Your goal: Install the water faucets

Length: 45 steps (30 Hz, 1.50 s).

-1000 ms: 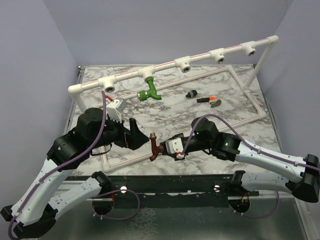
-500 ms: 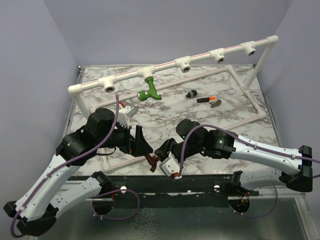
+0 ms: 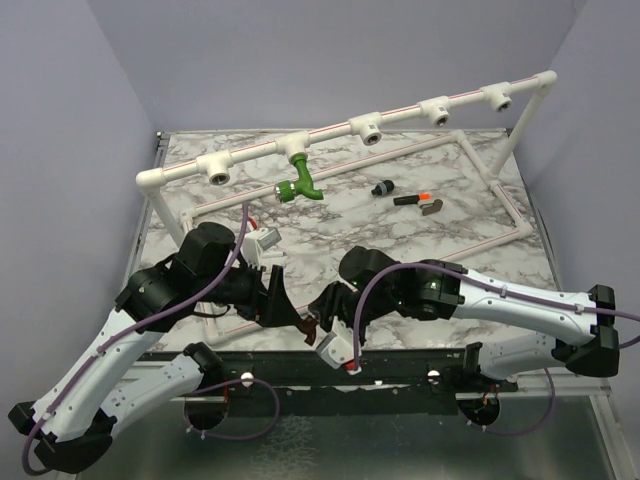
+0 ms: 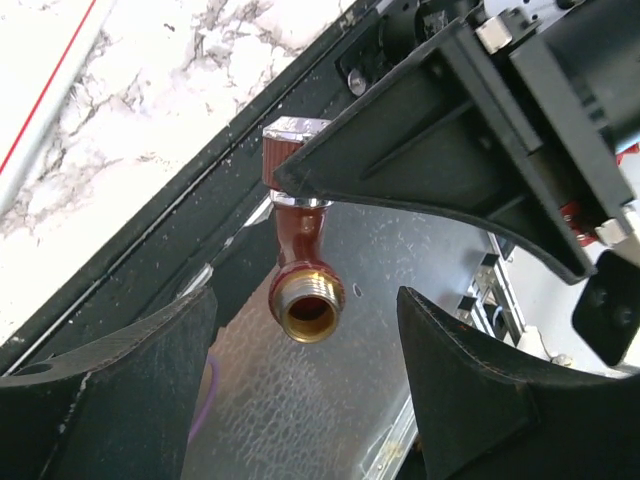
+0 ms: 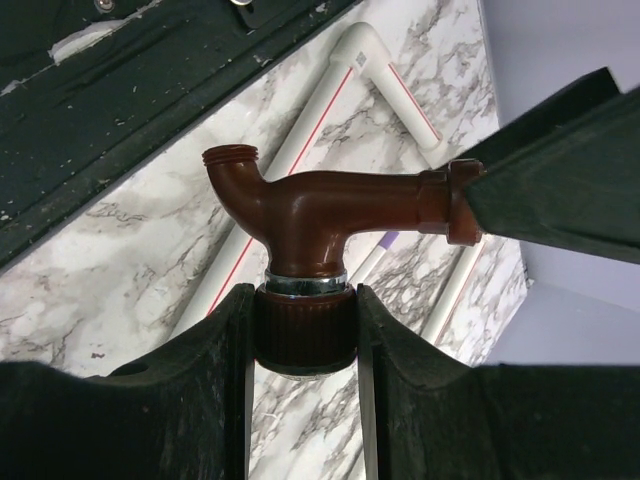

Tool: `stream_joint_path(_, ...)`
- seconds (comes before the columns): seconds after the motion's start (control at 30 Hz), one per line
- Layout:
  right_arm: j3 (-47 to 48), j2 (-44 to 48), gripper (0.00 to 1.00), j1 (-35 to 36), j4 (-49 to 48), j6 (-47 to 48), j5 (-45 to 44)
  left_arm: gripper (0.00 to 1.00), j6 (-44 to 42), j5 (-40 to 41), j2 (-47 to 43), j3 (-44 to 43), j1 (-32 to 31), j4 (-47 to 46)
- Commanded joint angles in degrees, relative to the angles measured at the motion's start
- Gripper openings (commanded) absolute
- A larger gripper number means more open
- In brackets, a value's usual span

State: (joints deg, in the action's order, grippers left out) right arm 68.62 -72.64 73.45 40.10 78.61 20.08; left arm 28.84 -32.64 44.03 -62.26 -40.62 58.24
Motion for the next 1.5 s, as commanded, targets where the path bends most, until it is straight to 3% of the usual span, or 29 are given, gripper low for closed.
stream_joint_path(0.0,2.6,-1.3,0.00,0.4,1.7,1.9,-1.2,0.73,-1.4,-3.1,-0.9,1.4,-0.1,2.3)
stream_joint_path(0.2,4.2,-2.9,0.00,0.5,1.3,2.0,-0.1,0.71,-1.9,-3.6,-0.7,1.6,-0.1,2.2)
stream_joint_path(0.63,5.9,-4.3,0.01,1.3,1.4,2.5,0.5,0.54,-2.6,-4.9,-0.8,3.0,-0.1,2.2)
stream_joint_path(1.0,7.1,-5.0,0.00,2.3,2.2,2.9,0.5,0.49,-3.3,-5.4,-0.5,3.4,-0.2,2.4)
stream_joint_path(1.07,7.1,-5.1,0.00,2.4,2.2,2.9,0.7,0.35,-3.3,-5.7,-0.6,3.6,-0.2,2.4)
stream_joint_path(1.17,6.8,-5.1,0.00,2.6,2.3,2.8,0.5,0.04,-3.5,-5.9,-0.3,3.6,-0.2,2.5)
stream_joint_path(1.33,5.4,-4.2,0.01,2.5,0.3,1.1,-0.2,0.00,-3.8,-5.9,-0.3,3.5,-0.1,2.7)
stream_joint_path(1.47,4.5,-3.6,0.17,2.5,-0.9,-0.9,-1.2,0.00,-4.1,-5.8,0.0,3.5,-0.2,2.7)
